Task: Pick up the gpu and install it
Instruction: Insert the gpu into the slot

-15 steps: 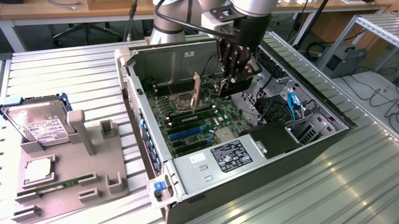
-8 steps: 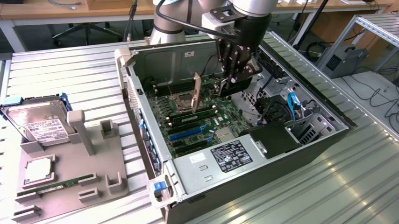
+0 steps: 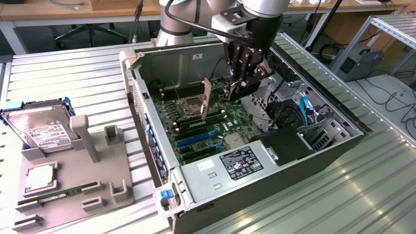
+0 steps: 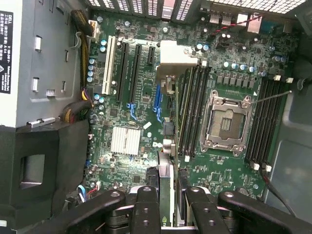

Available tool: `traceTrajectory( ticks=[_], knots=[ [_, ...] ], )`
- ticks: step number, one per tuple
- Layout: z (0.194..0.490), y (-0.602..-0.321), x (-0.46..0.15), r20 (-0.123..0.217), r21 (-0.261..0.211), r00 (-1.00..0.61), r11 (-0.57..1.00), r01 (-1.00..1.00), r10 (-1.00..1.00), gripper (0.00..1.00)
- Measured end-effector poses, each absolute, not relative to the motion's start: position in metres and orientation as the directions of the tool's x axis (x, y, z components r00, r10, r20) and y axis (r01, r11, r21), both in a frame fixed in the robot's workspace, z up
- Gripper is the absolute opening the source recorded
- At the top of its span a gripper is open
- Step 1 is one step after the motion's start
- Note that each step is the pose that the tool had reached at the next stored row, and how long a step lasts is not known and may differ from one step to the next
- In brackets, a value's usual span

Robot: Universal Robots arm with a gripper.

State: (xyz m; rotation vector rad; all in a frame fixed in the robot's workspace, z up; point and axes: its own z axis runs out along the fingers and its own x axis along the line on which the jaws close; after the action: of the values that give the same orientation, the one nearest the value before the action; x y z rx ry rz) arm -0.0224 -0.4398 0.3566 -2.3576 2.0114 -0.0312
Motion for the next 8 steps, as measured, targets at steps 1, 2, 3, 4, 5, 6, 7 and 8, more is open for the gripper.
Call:
traceTrajectory(
  ticks=[1,2,3,4,5,6,7,8],
  knots=[
    [0.3566,-0.4398,-0.0224,-0.012,-0.045,0.162,-0.161,-0.986,-0.987,0.26],
    [0.3566,-0.4398,-0.0224,-0.012,-0.045,0.167,-0.166,-0.985,-0.986,0.26],
    [0.3567,-0.4398,-0.0224,-0.012,-0.045,0.172,-0.171,-0.984,-0.985,0.26],
    [0.3566,-0.4398,-0.0224,-0.012,-0.045,0.176,-0.175,-0.984,-0.984,0.26],
    [0.3566,-0.4398,-0.0224,-0.012,-0.045,0.182,-0.181,-0.982,-0.983,0.26],
    [0.3566,-0.4398,-0.0224,-0.012,-0.045,0.185,-0.184,-0.982,-0.983,0.26],
    [0.3566,-0.4398,-0.0224,-0.012,-0.045,0.189,-0.188,-0.981,-0.982,0.26],
    [0.3566,-0.4398,-0.0224,-0.012,-0.045,0.193,-0.192,-0.98,-0.981,0.26]
  ],
)
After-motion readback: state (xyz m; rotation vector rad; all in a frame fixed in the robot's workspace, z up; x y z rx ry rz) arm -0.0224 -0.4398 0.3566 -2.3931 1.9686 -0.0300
